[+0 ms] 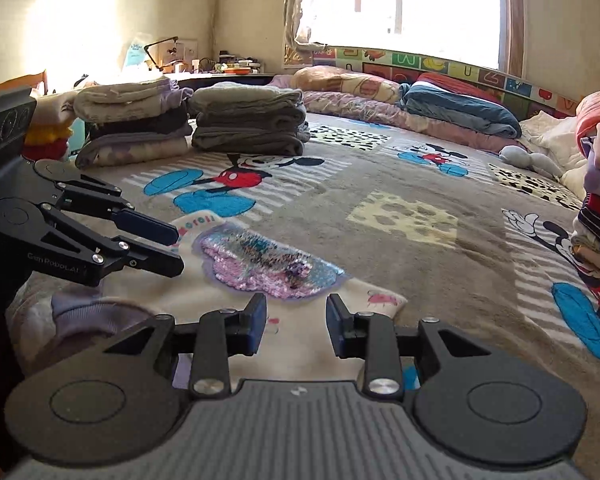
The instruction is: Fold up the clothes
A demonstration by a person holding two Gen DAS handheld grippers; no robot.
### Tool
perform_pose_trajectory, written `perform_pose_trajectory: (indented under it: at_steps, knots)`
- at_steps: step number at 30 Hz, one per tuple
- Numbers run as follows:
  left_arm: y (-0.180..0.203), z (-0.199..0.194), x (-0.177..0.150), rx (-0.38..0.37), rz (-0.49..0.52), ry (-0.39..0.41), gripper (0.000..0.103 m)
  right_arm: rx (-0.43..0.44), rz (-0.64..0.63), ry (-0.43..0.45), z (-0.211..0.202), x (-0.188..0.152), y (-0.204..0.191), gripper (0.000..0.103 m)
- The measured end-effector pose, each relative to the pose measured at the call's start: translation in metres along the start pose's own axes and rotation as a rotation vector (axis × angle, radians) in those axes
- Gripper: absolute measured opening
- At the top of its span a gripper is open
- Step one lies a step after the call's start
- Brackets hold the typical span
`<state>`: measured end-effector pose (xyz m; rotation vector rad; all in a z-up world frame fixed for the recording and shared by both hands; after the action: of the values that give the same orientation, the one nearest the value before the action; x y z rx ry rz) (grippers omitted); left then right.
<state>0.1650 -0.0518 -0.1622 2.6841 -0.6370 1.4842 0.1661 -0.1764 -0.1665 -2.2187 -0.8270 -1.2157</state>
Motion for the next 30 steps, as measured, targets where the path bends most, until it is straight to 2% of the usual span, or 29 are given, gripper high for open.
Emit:
perform_pose_trajectory:
  at_steps: [3, 5, 6, 7, 10, 13, 17, 18, 19, 20, 21, 23, 26, 29, 30]
  knots:
    - [0.001, -0.001, -0.002, 0.018, -0.029, 0.002, 0.039, 0.005, 0.041, -0.074, 0.022, -0.024, 0.003, 0.035]
    - [-0.001, -0.019, 0.003, 0.023, -0.054, 0.026, 0.044, -0.01, 0.033, -0.043, 0.018, -0.021, -0.001, 0.035]
    - [-0.001, -0.031, 0.003, 0.015, -0.066, 0.058, 0.05, -0.008, 0.012, 0.005, 0.007, -0.014, -0.009, 0.035]
    - [0.001, -0.041, 0.0, 0.003, -0.074, 0.074, 0.051, -0.008, -0.006, 0.045, -0.004, -0.01, -0.017, 0.035]
    - [0.01, -0.041, -0.018, 0.023, -0.026, 0.021, 0.053, -0.011, 0.019, 0.019, -0.006, -0.028, -0.019, 0.035]
    - [0.013, -0.047, -0.019, 0.048, -0.012, 0.03, 0.054, -0.016, 0.042, -0.003, -0.009, -0.044, -0.021, 0.035]
    - [0.015, -0.055, -0.026, 0.054, -0.021, 0.018, 0.057, -0.05, -0.043, 0.093, -0.038, -0.025, -0.039, 0.038]
    - [0.016, -0.055, -0.031, 0.052, -0.024, 0.002, 0.061, -0.042, -0.039, 0.097, -0.041, -0.026, -0.042, 0.04]
    - [0.017, -0.049, -0.038, 0.058, -0.014, -0.029, 0.07, -0.034, -0.007, 0.041, -0.033, -0.037, -0.04, 0.045]
    - [0.017, -0.048, -0.039, 0.065, -0.007, -0.038, 0.071, -0.026, 0.025, -0.009, -0.026, -0.048, -0.038, 0.049]
    - [0.017, -0.048, -0.039, 0.066, -0.01, -0.045, 0.071, -0.018, 0.056, -0.014, -0.022, -0.054, -0.033, 0.05]
    - [0.008, -0.058, -0.03, 0.035, -0.092, -0.028, 0.071, -0.013, 0.108, 0.014, -0.03, -0.046, -0.029, 0.049]
    - [-0.014, -0.067, -0.023, 0.019, -0.24, -0.017, 0.071, -0.013, 0.15, 0.122, -0.055, -0.034, -0.029, 0.05]
    - [-0.04, -0.062, -0.026, 0.032, -0.406, -0.052, 0.075, 0.001, 0.341, 0.152, -0.059, -0.047, -0.008, 0.051]
    - [-0.048, -0.059, -0.03, 0.02, -0.474, -0.078, 0.084, 0.019, 0.411, 0.166, -0.058, -0.051, -0.001, 0.052]
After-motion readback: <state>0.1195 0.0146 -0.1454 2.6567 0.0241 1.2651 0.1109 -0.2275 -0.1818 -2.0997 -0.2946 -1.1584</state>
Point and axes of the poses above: each gripper's, at about its wrist camera, not at the fingertips, and z roughly the way its jaws point, y to its right, x to its top, the point moved 9 cm from there along z, roughly the way its jaws point, and after that the axes turned 15 degrees about x, right-handed, at the moved point
